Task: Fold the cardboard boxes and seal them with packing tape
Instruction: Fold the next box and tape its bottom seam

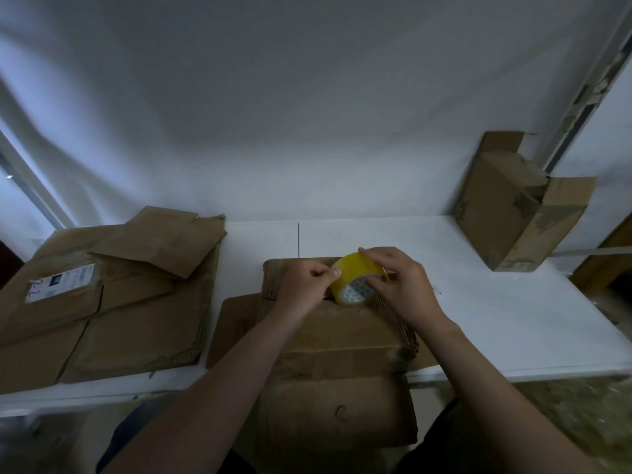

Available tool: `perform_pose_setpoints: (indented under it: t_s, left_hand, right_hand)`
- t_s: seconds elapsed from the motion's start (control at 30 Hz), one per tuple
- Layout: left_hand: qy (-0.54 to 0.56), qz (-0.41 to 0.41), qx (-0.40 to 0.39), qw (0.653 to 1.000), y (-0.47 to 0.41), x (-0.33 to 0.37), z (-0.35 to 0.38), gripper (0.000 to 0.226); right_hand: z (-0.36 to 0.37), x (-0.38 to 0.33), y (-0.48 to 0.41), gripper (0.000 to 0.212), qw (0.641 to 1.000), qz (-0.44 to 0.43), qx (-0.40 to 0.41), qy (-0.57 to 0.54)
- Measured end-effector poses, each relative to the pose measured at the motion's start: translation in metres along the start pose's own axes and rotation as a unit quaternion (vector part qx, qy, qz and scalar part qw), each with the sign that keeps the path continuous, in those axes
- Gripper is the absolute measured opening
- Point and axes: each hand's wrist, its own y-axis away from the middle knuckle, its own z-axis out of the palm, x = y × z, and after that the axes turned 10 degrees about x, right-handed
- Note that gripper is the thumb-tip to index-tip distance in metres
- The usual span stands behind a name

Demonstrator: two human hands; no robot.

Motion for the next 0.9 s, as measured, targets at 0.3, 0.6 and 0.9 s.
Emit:
perform_pose_setpoints:
  t_s: [0.3,0.6,0.9]
  left_hand:
    - [0.027,-0.07,-0.002,0.997,-0.01,-0.004,-0.04,0.021]
    - [0.074,-0.084,-0.013,0.994,-0.023,-0.013,-0.093,0.017]
    - [0.089,-0.108,-0.016,0.99,-0.022,-0.025,-0.115,0.018]
  right_hand:
    - [0.005,-0.007,-0.009,0.061,0.998,-0.032,-0.028,-0.048]
    - [-0.002,-0.051,-0.044,0.07,0.98,-0.155,-0.117,0.04]
    - [0.003,-0.053,-0.034,0.042,0.983,-0.099,-0.142,-0.068]
